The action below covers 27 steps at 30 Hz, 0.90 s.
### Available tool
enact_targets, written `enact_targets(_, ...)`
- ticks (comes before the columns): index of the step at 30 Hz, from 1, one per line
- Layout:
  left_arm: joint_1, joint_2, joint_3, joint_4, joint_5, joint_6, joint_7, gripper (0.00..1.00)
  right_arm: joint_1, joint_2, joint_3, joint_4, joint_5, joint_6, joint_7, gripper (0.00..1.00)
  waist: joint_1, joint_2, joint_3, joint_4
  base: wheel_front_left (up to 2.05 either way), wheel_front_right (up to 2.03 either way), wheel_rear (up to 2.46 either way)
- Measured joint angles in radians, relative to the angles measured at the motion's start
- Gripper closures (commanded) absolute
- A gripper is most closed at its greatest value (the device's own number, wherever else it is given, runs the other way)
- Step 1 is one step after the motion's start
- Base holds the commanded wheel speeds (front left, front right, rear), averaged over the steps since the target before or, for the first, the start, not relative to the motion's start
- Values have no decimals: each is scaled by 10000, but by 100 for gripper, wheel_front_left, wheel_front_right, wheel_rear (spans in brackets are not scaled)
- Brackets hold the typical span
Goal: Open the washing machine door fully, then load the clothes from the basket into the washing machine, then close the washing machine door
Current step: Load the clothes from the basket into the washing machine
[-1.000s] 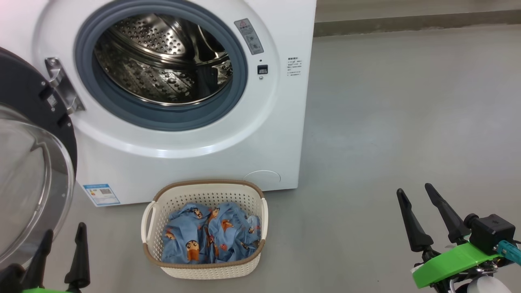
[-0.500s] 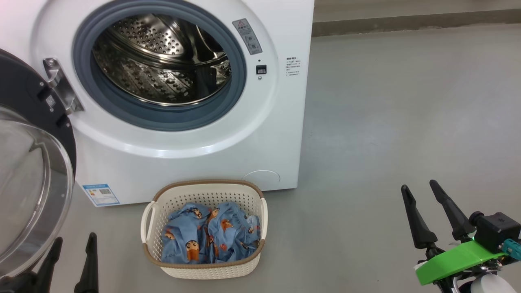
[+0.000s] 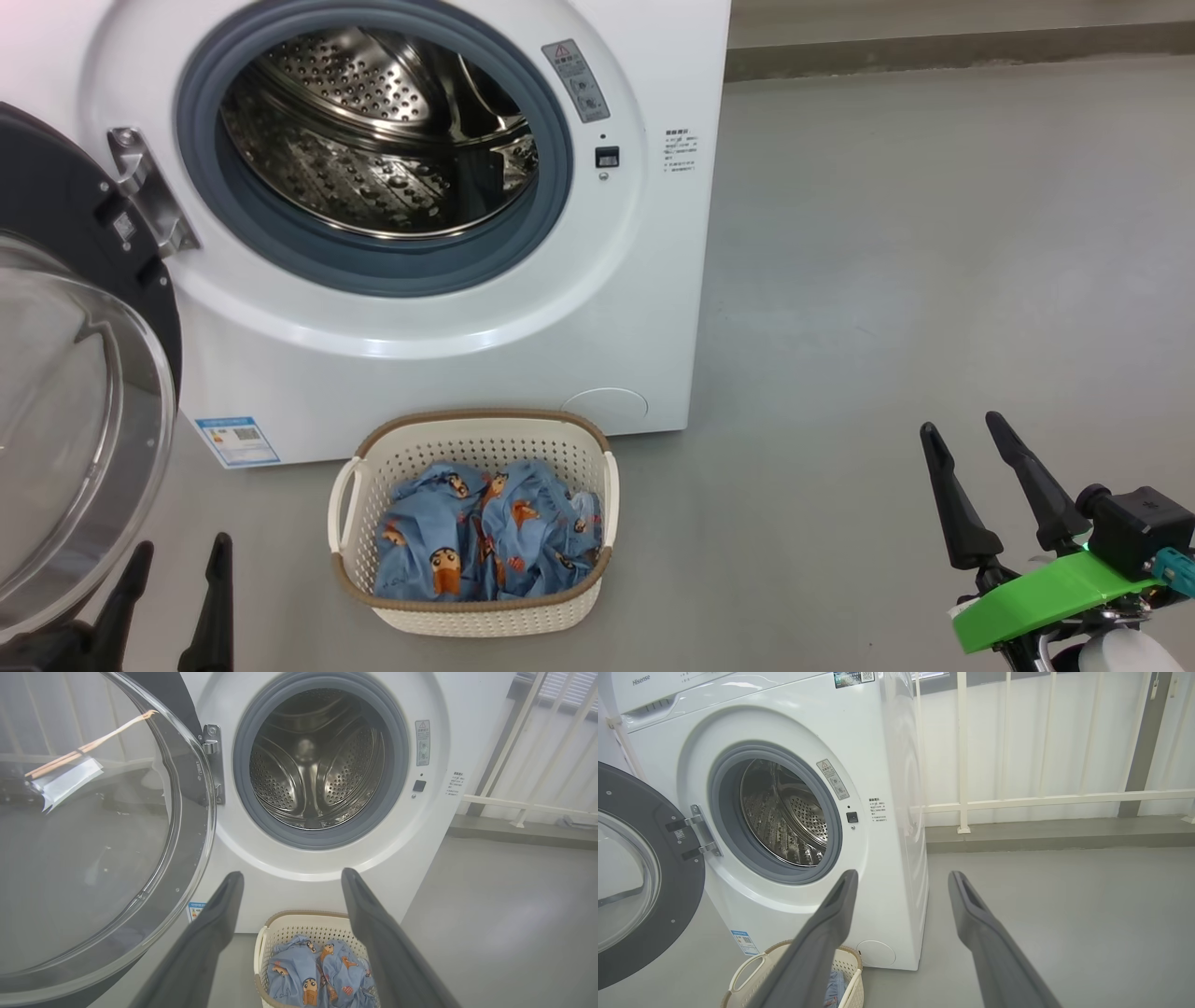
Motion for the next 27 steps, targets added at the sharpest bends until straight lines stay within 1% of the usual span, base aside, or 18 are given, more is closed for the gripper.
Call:
enact_targets(7, 0, -4, 50, 0, 230, -58, 0, 0, 0, 29, -31, 0, -10, 0, 0, 0, 0, 0, 42, 52, 0, 0, 0)
enact_targets(27, -1, -36, 138, 6, 326, -130, 0, 0, 0, 113, -151, -2, -73, 0, 0, 0, 0, 0, 93, 63, 1, -1, 0)
